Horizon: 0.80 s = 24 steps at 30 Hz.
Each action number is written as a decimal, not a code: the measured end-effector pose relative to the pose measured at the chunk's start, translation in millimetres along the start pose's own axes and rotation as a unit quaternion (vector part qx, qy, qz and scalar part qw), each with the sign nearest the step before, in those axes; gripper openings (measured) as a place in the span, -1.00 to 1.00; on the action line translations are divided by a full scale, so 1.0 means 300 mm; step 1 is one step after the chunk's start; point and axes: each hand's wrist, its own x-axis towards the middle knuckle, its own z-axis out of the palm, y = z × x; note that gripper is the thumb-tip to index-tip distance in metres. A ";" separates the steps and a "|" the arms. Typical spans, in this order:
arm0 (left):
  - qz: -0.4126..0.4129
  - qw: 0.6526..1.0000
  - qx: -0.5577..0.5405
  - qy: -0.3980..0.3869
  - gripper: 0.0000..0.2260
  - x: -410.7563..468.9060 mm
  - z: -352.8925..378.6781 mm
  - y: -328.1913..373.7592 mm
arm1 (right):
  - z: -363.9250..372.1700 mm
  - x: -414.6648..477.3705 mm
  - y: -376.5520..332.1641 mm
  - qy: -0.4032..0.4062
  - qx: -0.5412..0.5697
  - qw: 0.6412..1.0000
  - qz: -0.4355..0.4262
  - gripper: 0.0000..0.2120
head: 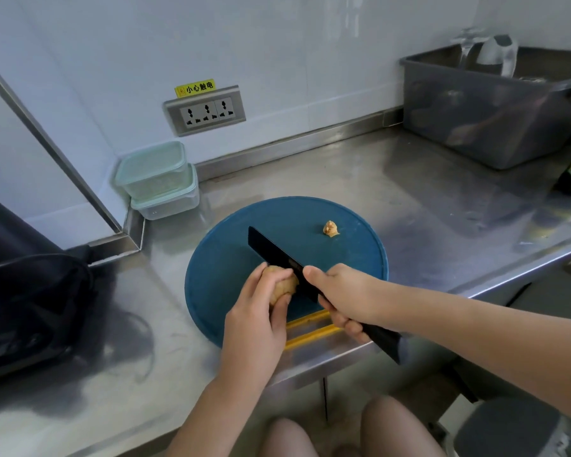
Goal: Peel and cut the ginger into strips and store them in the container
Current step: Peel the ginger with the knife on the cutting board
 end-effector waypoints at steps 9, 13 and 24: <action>-0.032 0.999 -0.036 0.013 -0.65 -0.009 -0.003 -0.011 | -0.034 0.019 0.011 -0.035 0.052 0.998 -0.017 -0.51; -0.023 0.999 -0.019 0.025 -0.66 -0.009 -0.005 -0.004 | -0.078 0.001 0.031 -0.039 0.051 0.997 -0.035 -0.49; -0.026 0.999 0.009 0.038 -0.66 -0.012 -0.001 0.005 | -0.063 -0.064 0.022 -0.005 -0.004 0.991 -0.132 -0.50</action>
